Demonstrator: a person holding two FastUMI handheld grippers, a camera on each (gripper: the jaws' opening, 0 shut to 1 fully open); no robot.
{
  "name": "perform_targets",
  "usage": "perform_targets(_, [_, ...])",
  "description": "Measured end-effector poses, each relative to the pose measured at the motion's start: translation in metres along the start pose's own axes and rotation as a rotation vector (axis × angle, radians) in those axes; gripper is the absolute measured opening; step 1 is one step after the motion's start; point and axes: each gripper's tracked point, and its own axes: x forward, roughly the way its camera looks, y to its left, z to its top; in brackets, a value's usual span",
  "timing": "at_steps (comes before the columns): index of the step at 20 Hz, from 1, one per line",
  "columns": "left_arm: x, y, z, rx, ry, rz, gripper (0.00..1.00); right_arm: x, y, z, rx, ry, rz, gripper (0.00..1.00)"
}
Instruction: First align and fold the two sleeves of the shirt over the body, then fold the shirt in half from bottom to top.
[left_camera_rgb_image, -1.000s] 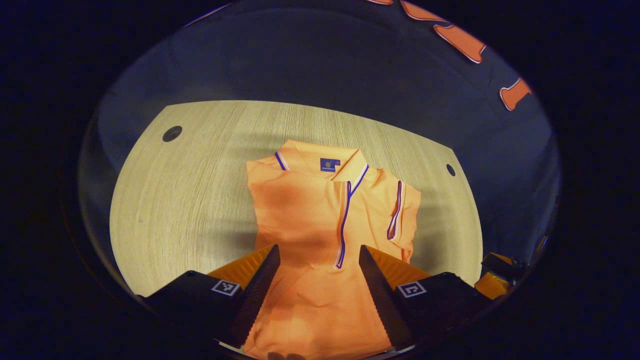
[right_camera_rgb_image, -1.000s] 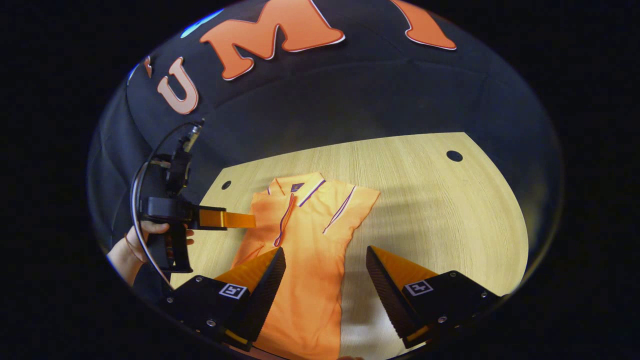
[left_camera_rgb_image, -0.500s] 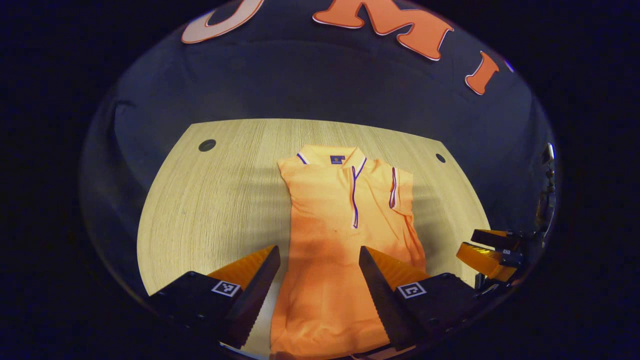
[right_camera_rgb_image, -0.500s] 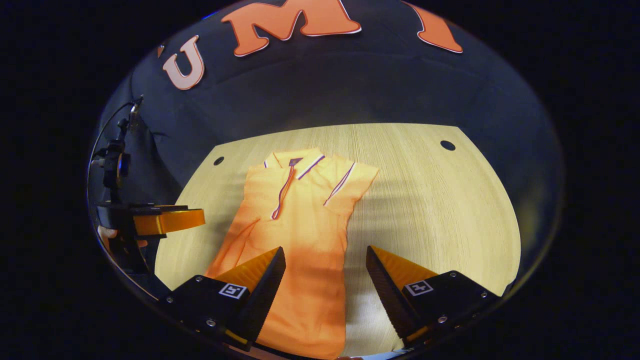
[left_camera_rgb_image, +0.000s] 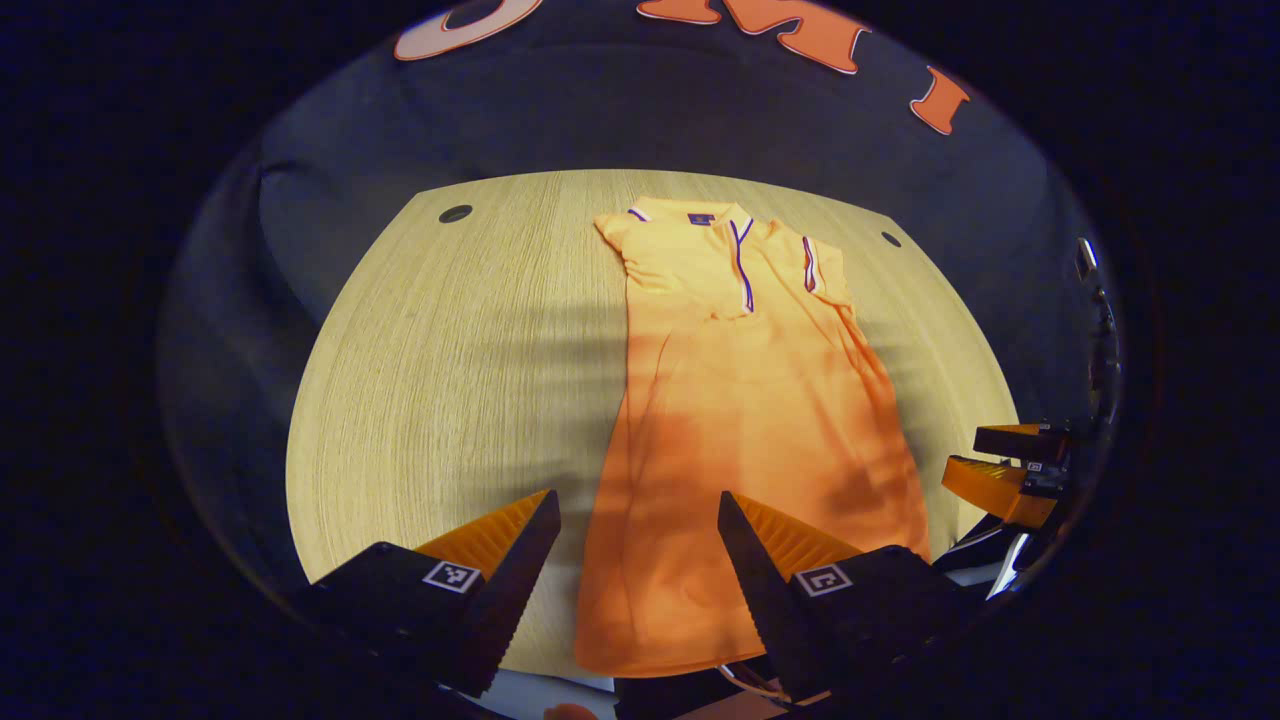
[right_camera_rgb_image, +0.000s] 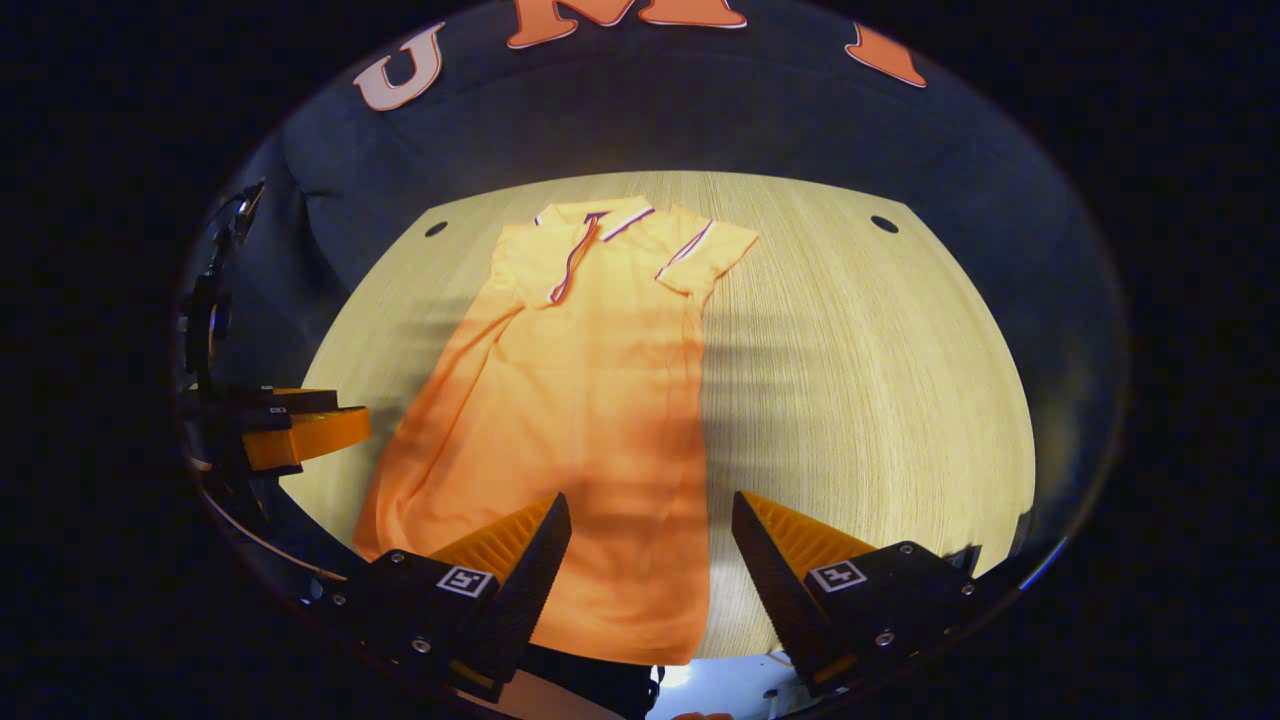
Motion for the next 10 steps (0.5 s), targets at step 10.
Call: perform_targets(10, [-0.004,-0.014,-0.13,-0.027,0.195,-0.018,0.98,0.008,0.014,-0.1,-0.02,0.222,-0.034,0.99])
